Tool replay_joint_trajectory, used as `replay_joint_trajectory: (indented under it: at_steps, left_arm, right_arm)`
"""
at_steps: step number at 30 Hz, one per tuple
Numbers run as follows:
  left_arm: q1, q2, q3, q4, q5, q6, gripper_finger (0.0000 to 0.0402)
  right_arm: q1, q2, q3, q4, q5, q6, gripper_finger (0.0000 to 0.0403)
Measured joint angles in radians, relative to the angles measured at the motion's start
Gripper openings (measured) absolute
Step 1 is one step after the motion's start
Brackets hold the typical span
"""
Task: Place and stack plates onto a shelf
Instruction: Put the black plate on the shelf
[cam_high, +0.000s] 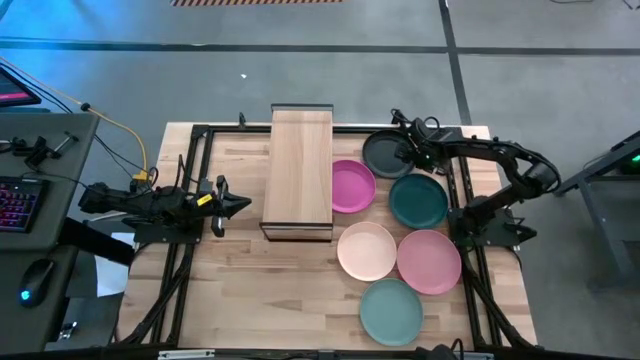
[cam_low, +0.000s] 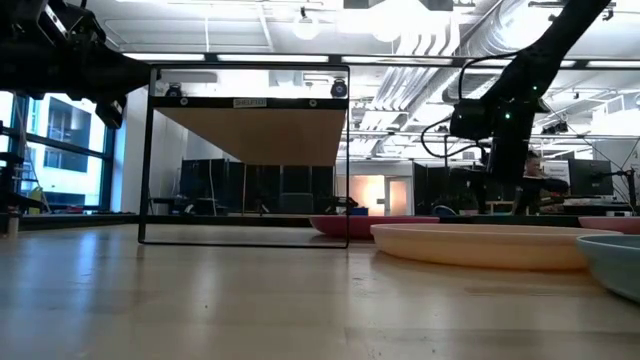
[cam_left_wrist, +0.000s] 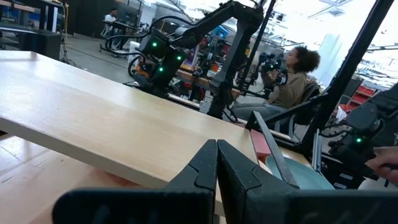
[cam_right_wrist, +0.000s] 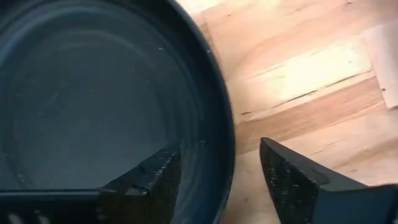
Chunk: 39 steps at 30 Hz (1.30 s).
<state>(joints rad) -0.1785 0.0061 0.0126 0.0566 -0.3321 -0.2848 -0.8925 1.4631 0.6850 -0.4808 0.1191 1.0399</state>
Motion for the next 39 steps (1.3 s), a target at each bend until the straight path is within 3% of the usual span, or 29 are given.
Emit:
replay_joint_trajectory:
  at_steps: [13,21,27,39]
  left_arm:
    - [0.0,0.0,0.0,0.0,0.0,0.0,0.0001]
    - [0.0,0.0,0.0,0.0,0.0,0.0,0.0001]
    - [0.0,0.0,0.0,0.0,0.0,0.0,0.0001]
    - [0.0,0.0,0.0,0.0,0.0,0.0,0.0001]
  right_arm:
    - [0.0,0.0,-0.002,0.007,0.046,-0.027,0.0007]
    - [0.0,-0.011,0.004,0.006,0.037,-0.06,0.0003]
    - [-0.002,-0.111,0.062,-0.006,0.038,-0.116,0.0001]
    - [-0.003,-0.346,0.34,-0.274,0.119,-0.337,0.0]
